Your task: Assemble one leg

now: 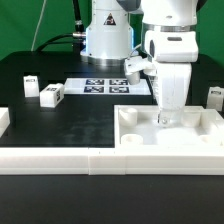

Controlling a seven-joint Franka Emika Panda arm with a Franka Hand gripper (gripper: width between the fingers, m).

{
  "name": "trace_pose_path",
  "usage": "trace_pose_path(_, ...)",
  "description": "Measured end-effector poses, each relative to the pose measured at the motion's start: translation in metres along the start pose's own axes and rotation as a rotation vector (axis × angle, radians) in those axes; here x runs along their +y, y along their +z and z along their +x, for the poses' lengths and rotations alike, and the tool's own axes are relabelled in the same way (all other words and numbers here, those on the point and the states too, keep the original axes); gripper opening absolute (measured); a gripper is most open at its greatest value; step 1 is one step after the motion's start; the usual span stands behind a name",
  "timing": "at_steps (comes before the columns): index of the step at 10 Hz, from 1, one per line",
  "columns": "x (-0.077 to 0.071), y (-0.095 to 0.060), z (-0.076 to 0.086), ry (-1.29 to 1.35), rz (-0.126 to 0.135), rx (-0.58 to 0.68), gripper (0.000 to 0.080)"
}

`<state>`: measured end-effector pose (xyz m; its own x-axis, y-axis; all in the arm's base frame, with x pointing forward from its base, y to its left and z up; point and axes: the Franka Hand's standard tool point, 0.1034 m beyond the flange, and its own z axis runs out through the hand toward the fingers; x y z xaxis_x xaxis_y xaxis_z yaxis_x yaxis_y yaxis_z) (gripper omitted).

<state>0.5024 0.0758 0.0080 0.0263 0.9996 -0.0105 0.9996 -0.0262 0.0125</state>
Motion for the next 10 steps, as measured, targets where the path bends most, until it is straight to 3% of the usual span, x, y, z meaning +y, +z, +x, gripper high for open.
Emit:
trace_pose_path(2, -0.001, -0.001, 0.000, 0.010, 0.000, 0.000, 0.0648)
trace_pose_path(7, -0.037, -0.040, 0.024, 0.203, -0.013, -0.019, 0.0648)
trace_pose_path(10, -0.039, -0.040, 0.027, 0.305, -0.011, -0.017, 0.0648)
